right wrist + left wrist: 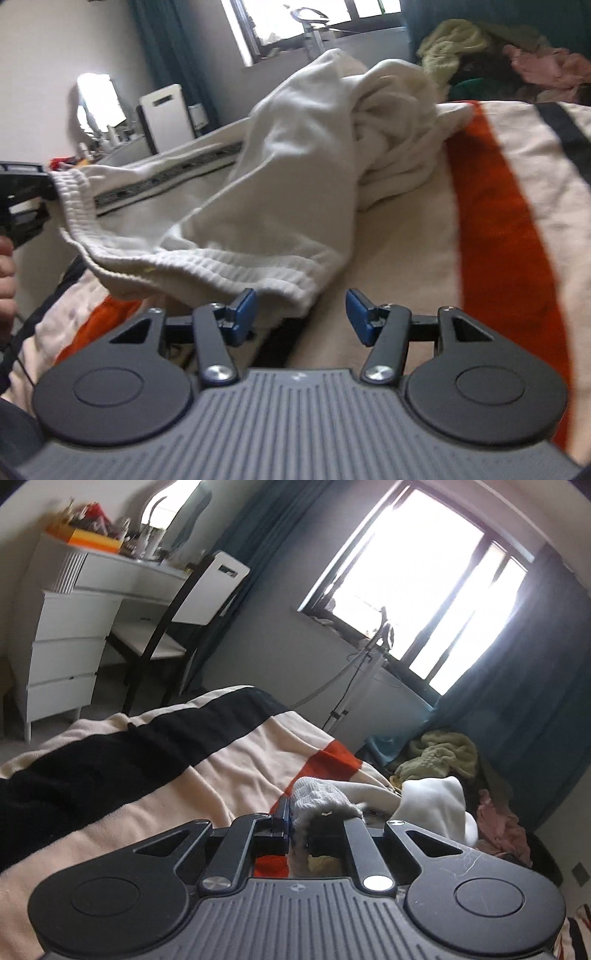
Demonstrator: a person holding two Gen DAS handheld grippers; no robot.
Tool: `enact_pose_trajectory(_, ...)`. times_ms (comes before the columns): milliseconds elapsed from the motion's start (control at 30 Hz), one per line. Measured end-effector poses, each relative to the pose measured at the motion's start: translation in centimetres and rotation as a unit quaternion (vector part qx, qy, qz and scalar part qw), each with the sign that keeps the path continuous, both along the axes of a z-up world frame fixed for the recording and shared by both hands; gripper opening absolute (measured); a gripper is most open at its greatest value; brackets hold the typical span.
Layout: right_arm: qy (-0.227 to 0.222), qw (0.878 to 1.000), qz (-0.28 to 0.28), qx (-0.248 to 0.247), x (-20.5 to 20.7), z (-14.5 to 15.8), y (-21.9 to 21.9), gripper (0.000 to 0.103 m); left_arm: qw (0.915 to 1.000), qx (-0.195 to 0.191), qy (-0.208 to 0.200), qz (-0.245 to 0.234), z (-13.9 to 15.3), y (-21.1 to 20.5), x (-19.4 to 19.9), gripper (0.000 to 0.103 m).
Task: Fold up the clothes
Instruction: 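Grasp the other ribbed cuff with the right gripper while the left gripper holds its cuff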
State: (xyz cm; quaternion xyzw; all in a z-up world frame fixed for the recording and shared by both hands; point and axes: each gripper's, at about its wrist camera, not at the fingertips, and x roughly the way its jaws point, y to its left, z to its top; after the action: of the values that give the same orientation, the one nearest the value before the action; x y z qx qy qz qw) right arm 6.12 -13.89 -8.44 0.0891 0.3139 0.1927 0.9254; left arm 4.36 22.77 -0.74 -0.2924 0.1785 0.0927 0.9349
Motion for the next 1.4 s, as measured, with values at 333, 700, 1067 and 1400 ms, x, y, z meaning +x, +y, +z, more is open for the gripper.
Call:
enact_pose_trajectory(333,-0.059,0.996,0.010,-0.063,2.0,-0.8,3.3,0.040,0.9996,-0.019,0.014,0.018,-1.6,0.8,3.2,0.009)
enact_pose_trajectory(700,-0.143,0.989,0.023,-0.024,-2.9,5.3,1.6,0.024,0.9979,-0.044,0.042,0.023,-2.3,0.4,3.6,0.009)
enact_pose_trajectory(1067,-0.119,0.991,0.014,-0.058,-9.0,6.5,0.6,0.024,0.9934,-0.053,0.100,0.022,-3.3,-1.4,1.8,0.016)
enact_pose_trajectory(1400,-0.046,0.998,-0.037,-0.023,-6.9,3.9,-0.9,0.017,0.9914,-0.050,0.117,0.029,-3.5,-1.8,0.6,0.031)
